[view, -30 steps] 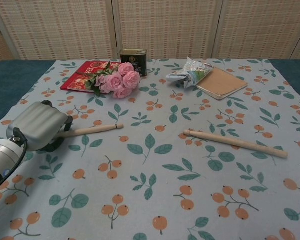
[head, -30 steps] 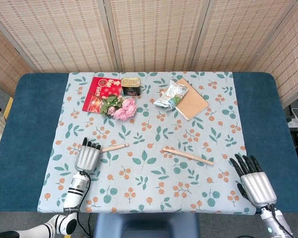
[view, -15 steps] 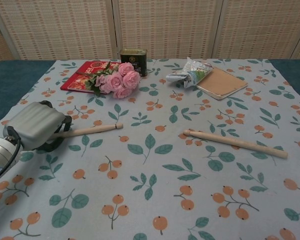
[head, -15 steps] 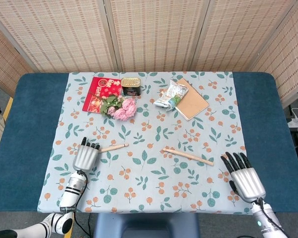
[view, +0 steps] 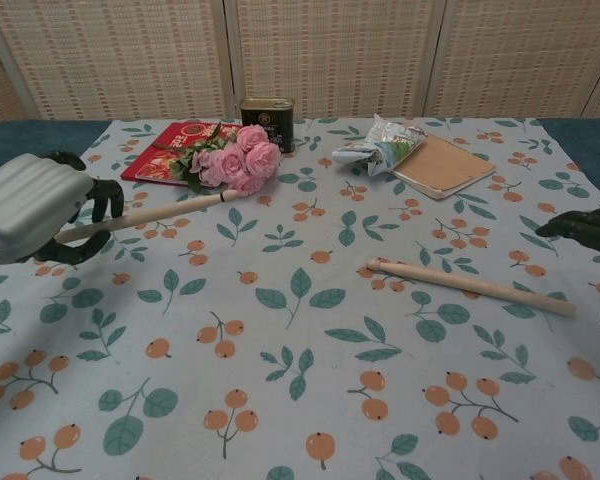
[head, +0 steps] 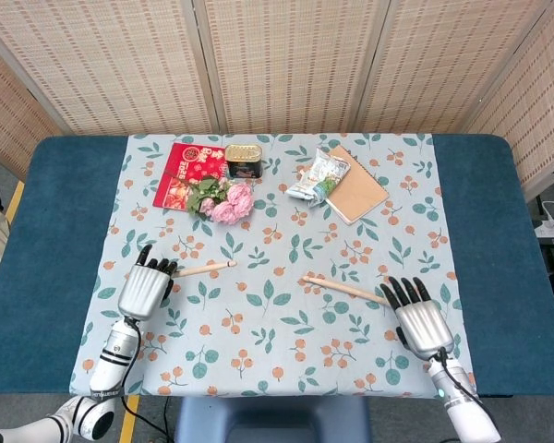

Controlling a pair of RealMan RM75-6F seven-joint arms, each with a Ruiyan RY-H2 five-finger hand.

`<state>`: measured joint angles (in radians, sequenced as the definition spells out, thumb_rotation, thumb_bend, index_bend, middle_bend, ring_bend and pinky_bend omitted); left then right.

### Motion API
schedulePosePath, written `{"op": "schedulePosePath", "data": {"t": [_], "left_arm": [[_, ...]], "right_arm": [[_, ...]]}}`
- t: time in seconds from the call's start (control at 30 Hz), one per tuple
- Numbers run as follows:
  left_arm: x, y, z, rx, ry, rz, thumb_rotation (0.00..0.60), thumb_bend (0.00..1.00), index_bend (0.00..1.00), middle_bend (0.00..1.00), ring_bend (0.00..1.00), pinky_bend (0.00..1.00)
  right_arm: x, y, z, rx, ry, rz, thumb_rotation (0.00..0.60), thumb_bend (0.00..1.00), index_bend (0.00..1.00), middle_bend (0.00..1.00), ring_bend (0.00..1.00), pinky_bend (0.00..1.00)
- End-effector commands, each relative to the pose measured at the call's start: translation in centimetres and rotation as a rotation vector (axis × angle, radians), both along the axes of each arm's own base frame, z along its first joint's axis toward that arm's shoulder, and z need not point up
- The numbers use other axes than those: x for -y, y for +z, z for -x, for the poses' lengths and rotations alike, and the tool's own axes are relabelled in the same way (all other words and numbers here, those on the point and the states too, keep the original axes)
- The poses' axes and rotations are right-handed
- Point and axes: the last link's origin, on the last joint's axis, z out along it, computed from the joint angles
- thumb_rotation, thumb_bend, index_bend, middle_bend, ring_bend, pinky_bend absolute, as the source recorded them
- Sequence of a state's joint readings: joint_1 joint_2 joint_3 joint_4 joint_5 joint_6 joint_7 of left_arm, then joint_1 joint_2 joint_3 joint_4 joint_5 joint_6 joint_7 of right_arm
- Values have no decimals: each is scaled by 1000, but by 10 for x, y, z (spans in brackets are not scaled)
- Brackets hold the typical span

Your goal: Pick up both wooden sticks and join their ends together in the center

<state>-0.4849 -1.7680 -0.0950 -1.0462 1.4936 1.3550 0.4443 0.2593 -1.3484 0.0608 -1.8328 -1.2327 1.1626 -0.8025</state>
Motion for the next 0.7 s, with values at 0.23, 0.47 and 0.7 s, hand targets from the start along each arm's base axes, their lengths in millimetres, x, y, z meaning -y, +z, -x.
{"op": "schedulePosePath", "data": {"t": [0.23,0.47,0.7], "left_arm": [[6,14,2,-2,-22,-9,600,534,869,978,567,201],[8,21,5,0,-22,-17,600,533,870,978,567,196],[6,23,8,-2,-12,-19,600,535,870,979,567,193]], "right_arm": [[33,-45,-18,2,-37,32,600,350,249,190,0,0],[51,-60,-24,-37,-80,58,600,350,291,217,13,0],[57,-73,-21,-65,-93,46,600,350,346,276,65,0]]}}
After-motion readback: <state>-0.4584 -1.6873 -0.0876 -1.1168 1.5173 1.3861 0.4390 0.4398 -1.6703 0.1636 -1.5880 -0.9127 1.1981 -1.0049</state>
